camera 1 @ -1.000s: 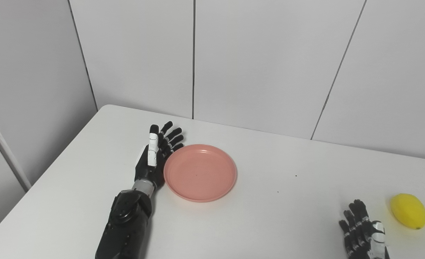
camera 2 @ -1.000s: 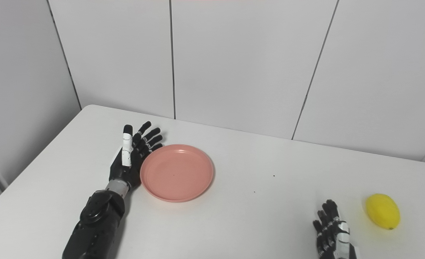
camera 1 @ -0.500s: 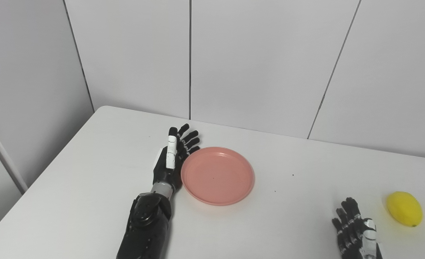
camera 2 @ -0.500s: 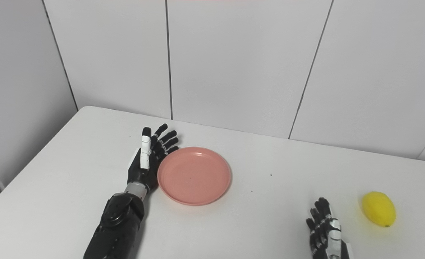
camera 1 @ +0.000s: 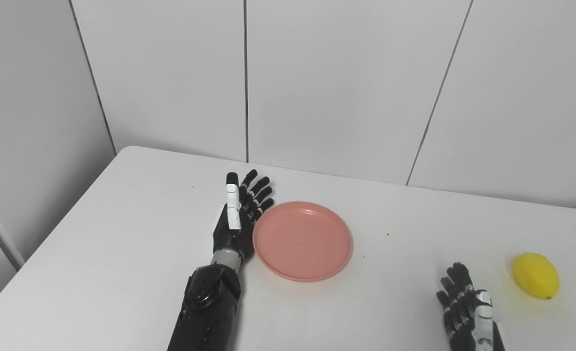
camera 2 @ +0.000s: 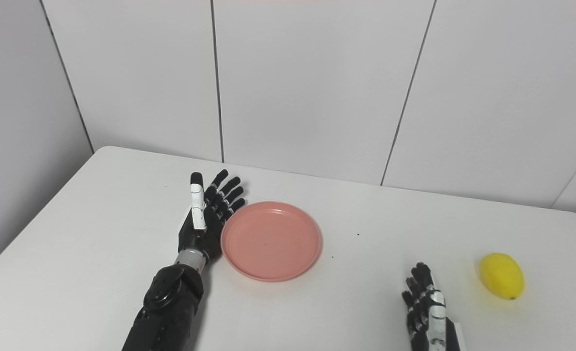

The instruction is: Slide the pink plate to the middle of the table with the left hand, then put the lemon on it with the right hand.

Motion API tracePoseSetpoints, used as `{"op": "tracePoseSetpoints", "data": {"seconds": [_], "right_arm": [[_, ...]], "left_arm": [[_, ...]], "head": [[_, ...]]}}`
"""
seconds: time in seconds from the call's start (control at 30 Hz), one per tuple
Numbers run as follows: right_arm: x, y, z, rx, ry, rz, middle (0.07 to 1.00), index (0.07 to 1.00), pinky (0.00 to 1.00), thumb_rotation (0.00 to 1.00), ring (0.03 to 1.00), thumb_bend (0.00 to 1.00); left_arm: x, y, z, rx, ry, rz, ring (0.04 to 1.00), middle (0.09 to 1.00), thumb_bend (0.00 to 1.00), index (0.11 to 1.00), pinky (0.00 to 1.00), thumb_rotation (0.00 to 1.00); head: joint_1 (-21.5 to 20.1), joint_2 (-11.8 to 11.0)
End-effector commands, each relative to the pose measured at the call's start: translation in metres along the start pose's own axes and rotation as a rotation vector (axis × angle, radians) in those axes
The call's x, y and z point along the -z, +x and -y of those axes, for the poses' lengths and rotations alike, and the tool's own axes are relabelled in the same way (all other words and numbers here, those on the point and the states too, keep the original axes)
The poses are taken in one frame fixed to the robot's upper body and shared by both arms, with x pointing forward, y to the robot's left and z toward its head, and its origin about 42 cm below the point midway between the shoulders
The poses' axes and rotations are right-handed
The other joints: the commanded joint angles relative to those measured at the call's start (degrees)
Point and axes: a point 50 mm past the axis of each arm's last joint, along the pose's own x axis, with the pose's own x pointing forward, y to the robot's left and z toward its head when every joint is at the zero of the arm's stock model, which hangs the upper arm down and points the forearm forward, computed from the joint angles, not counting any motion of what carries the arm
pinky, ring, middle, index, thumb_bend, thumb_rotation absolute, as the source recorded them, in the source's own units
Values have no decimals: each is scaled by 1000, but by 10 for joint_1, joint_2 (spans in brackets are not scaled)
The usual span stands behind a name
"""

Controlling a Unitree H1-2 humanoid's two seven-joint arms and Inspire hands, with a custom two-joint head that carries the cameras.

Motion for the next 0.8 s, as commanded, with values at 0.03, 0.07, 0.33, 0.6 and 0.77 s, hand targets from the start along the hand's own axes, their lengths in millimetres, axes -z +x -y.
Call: {"op": "tracePoseSetpoints", "data": {"seconds": [0.03,0.07,0.33,0.6,0.77], "right_arm": [[2,-1,-10,1,12,-4,965,937,1000,960,980,737],[2,0,-11,1,13,-3,965,939,1000,962,977,731],[3,3,-31,5,5,2,966,949,1000,985,976,717],[7,7,-49,29,14,10,945,932,1000,965,943,705],[8,10,-60,36,13,8,937,923,1000,952,937,715]], "left_arm": [[36,-16,-12,-87,-44,-195,910,894,923,942,906,1000],[35,-16,-12,-87,-47,-199,907,895,912,948,907,1000],[30,-17,-10,-63,-60,-218,915,911,899,965,917,1000],[27,-20,-15,-53,-140,-226,932,922,872,973,950,1000],[26,-20,-18,-51,-140,-231,933,921,881,968,967,1000]], "head": [[-16,5],[-16,5],[-74,15],[-136,19],[-165,22]]}}
